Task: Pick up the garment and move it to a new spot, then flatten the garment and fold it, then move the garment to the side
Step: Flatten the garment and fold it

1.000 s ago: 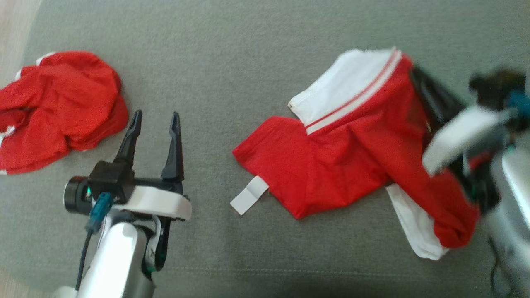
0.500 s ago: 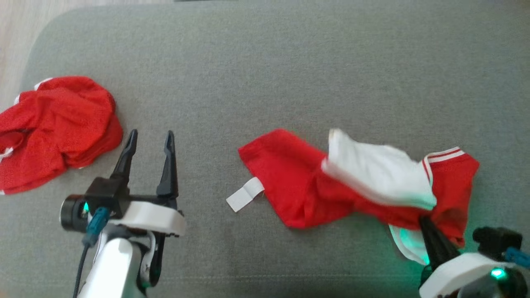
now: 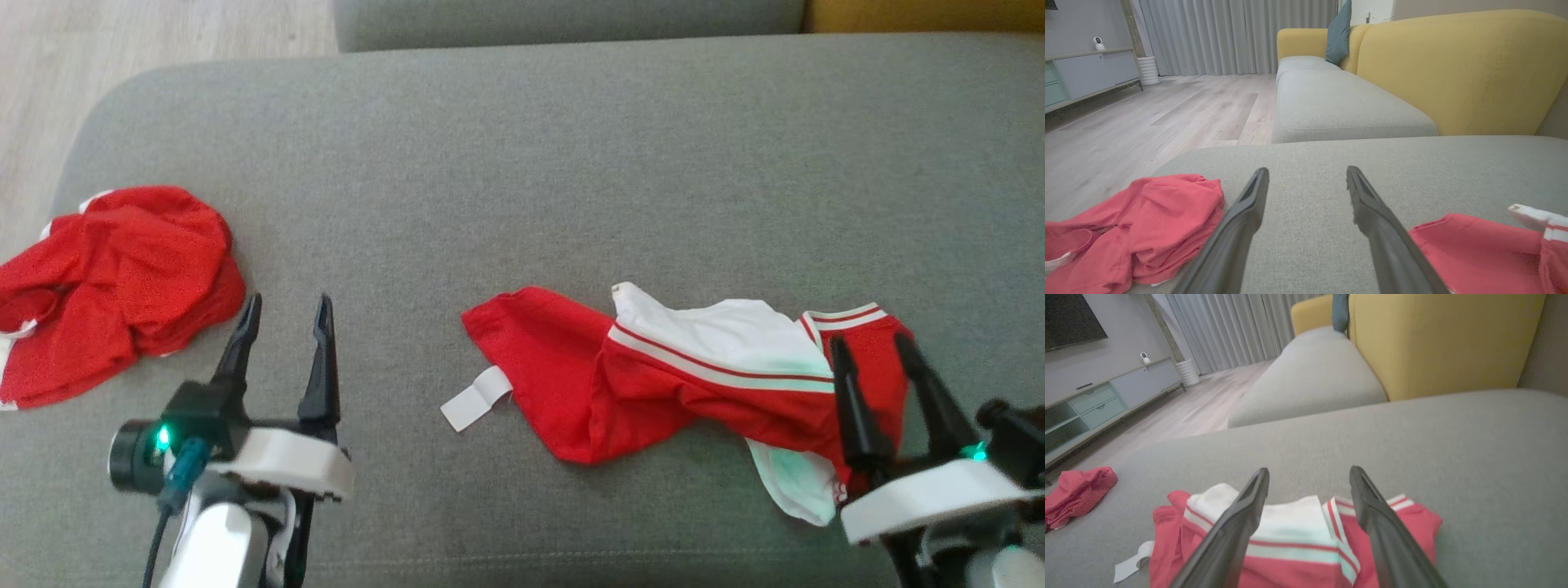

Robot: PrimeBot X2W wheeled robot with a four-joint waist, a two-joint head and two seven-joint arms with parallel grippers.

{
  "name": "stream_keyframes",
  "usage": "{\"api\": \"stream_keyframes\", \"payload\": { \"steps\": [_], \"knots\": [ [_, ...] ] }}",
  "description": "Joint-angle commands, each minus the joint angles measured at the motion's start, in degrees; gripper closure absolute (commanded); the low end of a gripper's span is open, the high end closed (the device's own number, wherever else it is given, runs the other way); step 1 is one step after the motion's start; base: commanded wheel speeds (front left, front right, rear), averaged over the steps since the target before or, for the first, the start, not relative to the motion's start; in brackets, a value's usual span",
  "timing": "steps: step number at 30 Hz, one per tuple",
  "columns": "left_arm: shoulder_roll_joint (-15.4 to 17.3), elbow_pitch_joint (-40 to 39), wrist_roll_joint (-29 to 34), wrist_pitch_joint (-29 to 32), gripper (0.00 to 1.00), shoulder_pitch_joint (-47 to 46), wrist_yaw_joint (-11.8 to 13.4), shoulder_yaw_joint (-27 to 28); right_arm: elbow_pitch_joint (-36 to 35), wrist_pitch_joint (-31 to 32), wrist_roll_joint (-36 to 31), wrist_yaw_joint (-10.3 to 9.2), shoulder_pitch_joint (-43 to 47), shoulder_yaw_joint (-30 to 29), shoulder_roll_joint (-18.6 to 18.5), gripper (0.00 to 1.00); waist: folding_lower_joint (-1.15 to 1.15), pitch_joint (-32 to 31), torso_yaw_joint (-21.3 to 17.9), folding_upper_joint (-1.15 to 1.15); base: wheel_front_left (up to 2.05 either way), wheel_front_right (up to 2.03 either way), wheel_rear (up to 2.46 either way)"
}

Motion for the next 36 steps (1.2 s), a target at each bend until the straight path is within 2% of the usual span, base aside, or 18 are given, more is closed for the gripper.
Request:
{"api": "stream_keyframes", "payload": {
  "steps": [1, 9, 25, 30, 36],
  "knots": [
    [1.3, -2.0, -0.4, 0.2, 0.00, -0.7, 0.4, 1.9, -2.6, -0.3, -0.5, 0.22, -2.3, 1.3, -1.1, 0.00, 0.00, -0.4, -0.2, 0.00, 0.00, 0.00, 0.00],
    [2.2, -3.6, -0.1, 1.8, 0.00, 1.5, 0.6, 0.9, -6.3, 2.1, -2.5, 0.22, -2.2, 2.5, -0.9, 0.00, 0.00, -2.2, -0.3, 0.00, 0.00, 0.00, 0.00],
    [2.6, -5.0, -0.4, 2.6, 0.00, 1.6, 1.2, 0.1, -6.0, 3.4, -2.2, 0.22, -1.8, 2.4, -0.2, 0.00, 0.00, -1.4, -0.2, 0.00, 0.00, 0.00, 0.00],
    [2.6, -5.3, -0.4, 2.5, 0.00, 0.9, 1.4, 0.0, -4.2, 5.3, -1.3, 0.22, -2.4, 2.3, -0.5, 0.00, 0.00, -0.3, -0.2, 0.00, 0.00, 0.00, 0.00],
    [2.3, -5.4, -0.2, 2.1, 0.00, -1.1, 1.3, -0.7, 1.8, 9.9, 1.1, 0.22, -7.1, 2.9, -3.9, 0.00, 0.00, 2.8, 0.2, 0.00, 0.00, 0.00, 0.00]
  ]
}}
